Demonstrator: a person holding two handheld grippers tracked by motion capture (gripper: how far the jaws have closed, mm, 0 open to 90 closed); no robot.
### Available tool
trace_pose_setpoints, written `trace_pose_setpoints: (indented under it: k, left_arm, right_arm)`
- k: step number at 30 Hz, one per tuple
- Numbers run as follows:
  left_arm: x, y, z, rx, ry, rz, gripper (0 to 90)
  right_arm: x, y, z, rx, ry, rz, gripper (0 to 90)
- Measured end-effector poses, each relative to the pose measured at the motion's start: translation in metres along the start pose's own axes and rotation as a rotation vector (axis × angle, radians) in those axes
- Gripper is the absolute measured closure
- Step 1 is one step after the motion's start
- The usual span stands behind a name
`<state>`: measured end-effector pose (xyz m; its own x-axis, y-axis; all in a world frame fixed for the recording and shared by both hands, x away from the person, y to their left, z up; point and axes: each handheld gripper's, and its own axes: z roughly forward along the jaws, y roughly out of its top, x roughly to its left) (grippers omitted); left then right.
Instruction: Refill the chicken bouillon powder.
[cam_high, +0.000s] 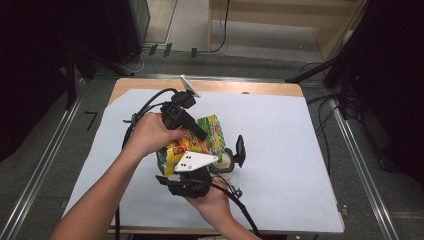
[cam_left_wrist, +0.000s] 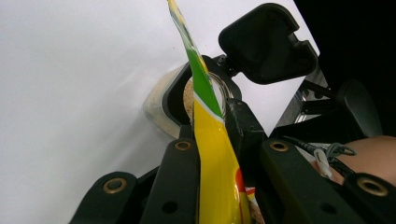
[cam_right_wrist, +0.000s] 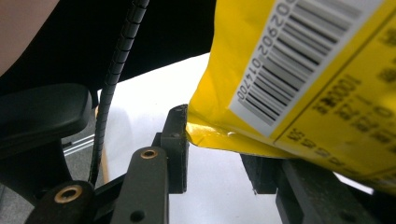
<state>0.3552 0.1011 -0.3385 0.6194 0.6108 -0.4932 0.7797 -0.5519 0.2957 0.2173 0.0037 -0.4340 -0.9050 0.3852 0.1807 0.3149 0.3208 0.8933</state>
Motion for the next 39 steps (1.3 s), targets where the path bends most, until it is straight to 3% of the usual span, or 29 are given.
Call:
trace_pose_setpoints:
  k: [12,16,30,35,39]
  left_arm:
    - [-0.002,0.000,0.004,-0.005,0.001,0.010,81.4]
    - [-0.001,0.000,0.004,0.002,-0.036,0.017,81.8]
    - [-0.015,0.000,0.003,-0.003,0.049,0.066,83.1]
    - [-0.014,0.000,0.003,0.004,0.059,0.049,83.8]
    - [-0.010,0.002,0.003,0.016,0.038,0.012,84.1]
  right_arm:
    - [-0.001,-0.002,-0.002,0.003,0.000,0.012,65.8]
    - [-0.001,-0.001,-0.003,0.000,-0.009,-0.001,66.5]
    - [-0.002,0.000,-0.003,-0.005,-0.002,0.003,67.0]
    - [-0.003,-0.001,-0.002,-0.004,0.007,0.005,67.0]
    - [-0.003,0.000,-0.002,-0.006,0.012,0.001,67.0]
